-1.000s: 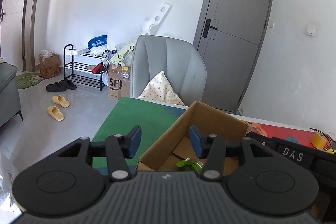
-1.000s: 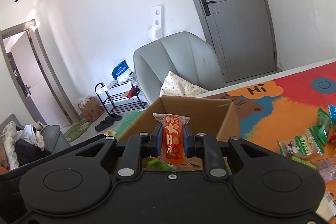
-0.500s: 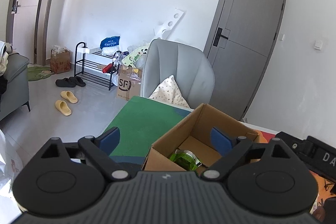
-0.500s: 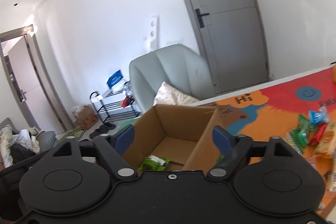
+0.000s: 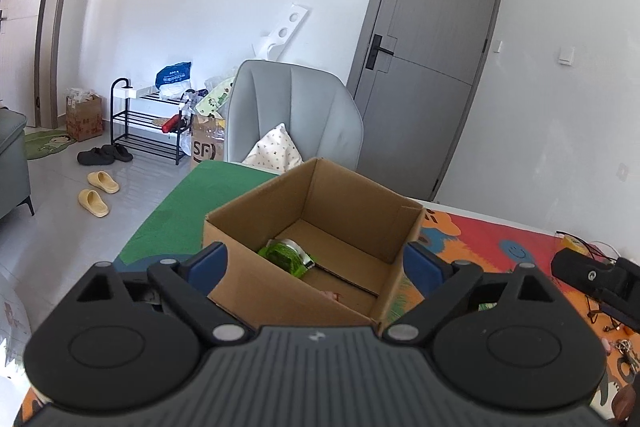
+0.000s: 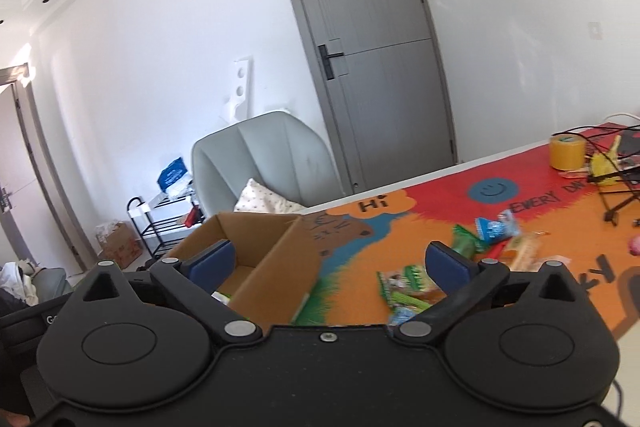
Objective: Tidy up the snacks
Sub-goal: 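Move both tools back to the snacks and grasp a small snack bar with the left tool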
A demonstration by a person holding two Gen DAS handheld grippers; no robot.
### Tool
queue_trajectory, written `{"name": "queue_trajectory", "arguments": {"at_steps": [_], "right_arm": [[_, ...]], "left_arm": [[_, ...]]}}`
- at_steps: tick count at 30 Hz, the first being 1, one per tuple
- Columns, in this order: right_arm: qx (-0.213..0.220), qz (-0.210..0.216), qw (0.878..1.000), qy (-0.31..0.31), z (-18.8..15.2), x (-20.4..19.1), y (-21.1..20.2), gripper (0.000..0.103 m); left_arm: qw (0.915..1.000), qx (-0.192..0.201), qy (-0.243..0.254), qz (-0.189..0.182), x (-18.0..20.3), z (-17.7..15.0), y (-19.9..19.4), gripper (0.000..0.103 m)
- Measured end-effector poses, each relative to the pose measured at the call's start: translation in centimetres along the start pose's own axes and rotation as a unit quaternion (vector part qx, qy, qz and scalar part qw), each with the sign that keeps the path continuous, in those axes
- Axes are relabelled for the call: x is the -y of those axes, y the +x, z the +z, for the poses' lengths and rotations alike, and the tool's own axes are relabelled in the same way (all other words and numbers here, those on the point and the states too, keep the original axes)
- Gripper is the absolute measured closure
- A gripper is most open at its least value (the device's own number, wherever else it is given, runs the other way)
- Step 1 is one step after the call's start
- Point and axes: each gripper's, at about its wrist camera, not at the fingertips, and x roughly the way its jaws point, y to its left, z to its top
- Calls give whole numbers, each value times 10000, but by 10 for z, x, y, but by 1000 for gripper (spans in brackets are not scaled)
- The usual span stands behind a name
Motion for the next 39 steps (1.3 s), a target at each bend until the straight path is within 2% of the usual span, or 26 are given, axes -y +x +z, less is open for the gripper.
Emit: {"name": "queue_trajectory", "arguments": {"at_steps": [11, 21, 24, 39], "right_arm": [[-20, -513, 9987, 71, -8, 43, -25, 0], [-1, -739, 9973, 44, -15, 72, -48, 0], [-36, -804, 9967, 75, -15, 81, -55, 0], [-207, -1148, 9931, 120, -27, 117, -71, 0]], "left_arm": [[9991, -145, 266, -300, 29, -18, -7, 9], [9959, -161, 623, -641, 58, -38, -16, 9], [9941, -223, 701, -801, 66, -45, -18, 9], [9869, -588, 1011, -1110, 95, -80, -16, 9]]}}
